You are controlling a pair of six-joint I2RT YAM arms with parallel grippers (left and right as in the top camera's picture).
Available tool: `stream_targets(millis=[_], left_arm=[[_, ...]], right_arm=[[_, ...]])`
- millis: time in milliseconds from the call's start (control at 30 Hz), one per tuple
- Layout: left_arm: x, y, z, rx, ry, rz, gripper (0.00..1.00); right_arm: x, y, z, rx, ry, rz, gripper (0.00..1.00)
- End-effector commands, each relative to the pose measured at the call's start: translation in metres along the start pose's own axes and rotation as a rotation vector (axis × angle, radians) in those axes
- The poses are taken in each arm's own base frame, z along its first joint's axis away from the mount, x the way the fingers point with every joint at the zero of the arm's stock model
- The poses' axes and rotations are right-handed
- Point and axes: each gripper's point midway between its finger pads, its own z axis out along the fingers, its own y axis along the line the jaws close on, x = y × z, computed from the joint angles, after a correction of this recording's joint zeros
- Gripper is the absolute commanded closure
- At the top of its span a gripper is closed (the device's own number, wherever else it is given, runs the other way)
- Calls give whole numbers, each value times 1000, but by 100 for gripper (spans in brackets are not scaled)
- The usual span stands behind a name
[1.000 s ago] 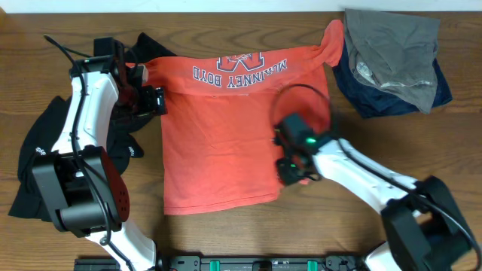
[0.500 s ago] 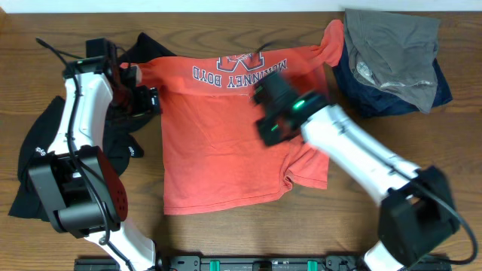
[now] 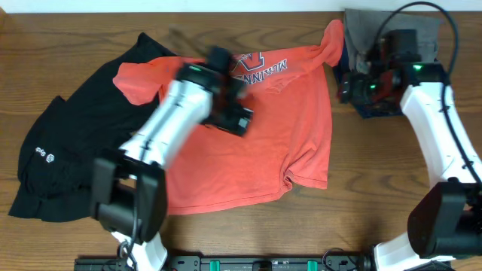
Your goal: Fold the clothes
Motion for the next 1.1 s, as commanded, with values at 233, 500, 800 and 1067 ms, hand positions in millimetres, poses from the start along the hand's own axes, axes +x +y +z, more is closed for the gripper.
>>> stream_targets(millis=[233, 500, 800, 1067], left_arm=[[2, -127, 36, 33, -37, 347, 2], [19, -189, 90, 69, -16, 560, 2], [37, -196, 130, 68, 54, 618, 2], [41, -206, 143, 22, 38, 739, 2]], right_arm=[[-22, -27, -16, 2, -79, 49, 13], [-26, -33, -17, 6, -98, 59, 13], [-30, -34, -18, 9, -113, 60, 14], [-31, -35, -18, 9, -118, 61, 14]])
